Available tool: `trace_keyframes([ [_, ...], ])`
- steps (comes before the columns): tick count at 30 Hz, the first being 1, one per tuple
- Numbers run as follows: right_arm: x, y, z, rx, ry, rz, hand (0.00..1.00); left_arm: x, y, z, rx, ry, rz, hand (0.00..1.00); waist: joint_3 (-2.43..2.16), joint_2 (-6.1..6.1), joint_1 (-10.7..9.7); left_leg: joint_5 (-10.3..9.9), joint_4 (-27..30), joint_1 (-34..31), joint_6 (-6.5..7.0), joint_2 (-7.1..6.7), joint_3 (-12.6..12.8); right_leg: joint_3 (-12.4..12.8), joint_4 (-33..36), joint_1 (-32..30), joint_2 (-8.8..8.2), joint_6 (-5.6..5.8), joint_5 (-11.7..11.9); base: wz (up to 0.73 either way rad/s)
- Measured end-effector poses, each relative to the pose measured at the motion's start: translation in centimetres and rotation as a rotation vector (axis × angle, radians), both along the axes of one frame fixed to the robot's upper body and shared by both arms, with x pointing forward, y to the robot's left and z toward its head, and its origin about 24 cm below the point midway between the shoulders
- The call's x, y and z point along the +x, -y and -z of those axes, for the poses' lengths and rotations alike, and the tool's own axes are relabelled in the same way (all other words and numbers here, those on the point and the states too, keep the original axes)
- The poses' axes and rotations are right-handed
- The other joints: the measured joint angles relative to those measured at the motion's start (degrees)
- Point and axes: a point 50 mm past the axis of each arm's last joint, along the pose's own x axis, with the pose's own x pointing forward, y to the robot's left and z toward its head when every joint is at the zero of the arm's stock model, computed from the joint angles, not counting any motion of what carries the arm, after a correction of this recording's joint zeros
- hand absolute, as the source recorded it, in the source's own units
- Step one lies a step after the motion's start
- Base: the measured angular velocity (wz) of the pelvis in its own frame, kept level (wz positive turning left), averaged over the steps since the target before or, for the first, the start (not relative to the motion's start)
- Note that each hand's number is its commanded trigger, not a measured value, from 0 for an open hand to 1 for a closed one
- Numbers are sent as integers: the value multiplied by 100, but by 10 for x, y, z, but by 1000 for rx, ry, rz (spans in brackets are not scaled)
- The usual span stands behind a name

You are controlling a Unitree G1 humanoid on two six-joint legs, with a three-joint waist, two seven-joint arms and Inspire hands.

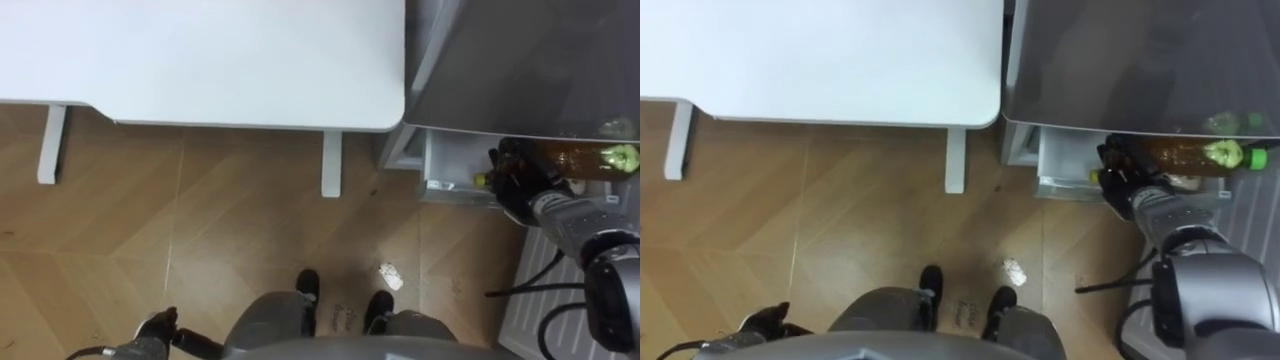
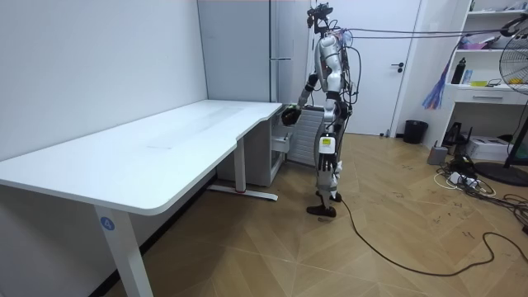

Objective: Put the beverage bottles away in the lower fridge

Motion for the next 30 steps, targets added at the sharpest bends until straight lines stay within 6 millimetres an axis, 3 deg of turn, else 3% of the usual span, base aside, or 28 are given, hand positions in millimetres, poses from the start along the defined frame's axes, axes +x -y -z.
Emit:
trace_keyframes([
  [9,6,-2,-4,-44,-8,-68,98,-3,0,1,3,-14,-3,0,23,2,148,18,43,-73,9,11,67,-17,154,-139,-35,0,-4,-5],
  [10,6,-2,-4,-48,-8,-74,1,-2,0,1,3,-14,-3,0,22,1,144,18,57,-94,9,10,64,-18,158,-154,-35,0,-4,0],
  [21,11,-8,-6,-102,-43,-223,0,-3,6,3,-8,-47,60,0,21,-1,139,36,149,-187,20,10,-17,-72,191,-189,-46,-3,-2,4],
  [30,19,-10,-11,-101,-13,-237,0,-1,6,3,-19,-47,63,0,11,-19,134,54,213,-174,37,7,-23,-99,288,-182,-78,-3,-2,1],
])
